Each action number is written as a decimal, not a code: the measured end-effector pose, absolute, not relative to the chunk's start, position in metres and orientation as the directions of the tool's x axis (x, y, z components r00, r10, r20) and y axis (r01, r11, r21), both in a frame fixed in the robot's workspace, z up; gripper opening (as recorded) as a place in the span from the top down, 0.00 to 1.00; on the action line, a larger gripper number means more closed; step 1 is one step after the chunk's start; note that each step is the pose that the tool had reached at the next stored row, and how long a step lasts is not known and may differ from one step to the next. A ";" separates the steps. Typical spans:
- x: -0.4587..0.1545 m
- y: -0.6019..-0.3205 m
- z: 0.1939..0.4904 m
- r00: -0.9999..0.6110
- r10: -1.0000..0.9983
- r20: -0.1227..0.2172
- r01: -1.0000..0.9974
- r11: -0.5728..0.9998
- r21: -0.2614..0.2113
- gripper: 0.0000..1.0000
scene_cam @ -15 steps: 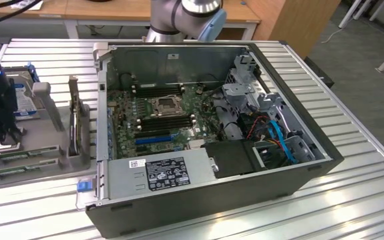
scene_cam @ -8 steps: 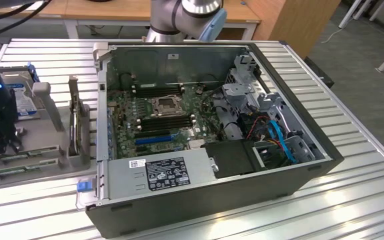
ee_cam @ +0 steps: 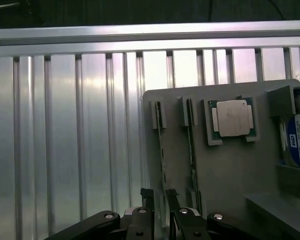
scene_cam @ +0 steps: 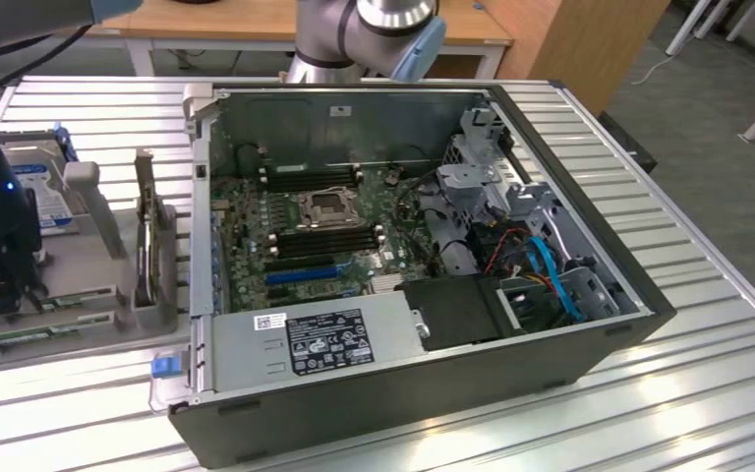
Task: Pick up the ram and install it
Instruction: 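Pick up the ram and move it above insertion slot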
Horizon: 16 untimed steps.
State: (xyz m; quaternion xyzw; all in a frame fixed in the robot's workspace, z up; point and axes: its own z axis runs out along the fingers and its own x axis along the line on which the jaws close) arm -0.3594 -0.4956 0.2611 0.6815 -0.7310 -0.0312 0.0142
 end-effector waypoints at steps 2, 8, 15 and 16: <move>-0.359 -0.497 0.258 -0.068 -0.997 -0.022 -0.996 0.067 0.065 0.76; -0.359 -0.500 0.247 -0.062 -0.998 -0.022 -0.996 0.061 0.065 0.76; -0.359 -0.498 0.234 -0.060 -0.998 -0.020 -0.996 0.058 0.065 0.76; -0.359 -0.496 0.232 -0.060 -0.998 -0.020 -0.996 0.058 0.065 0.76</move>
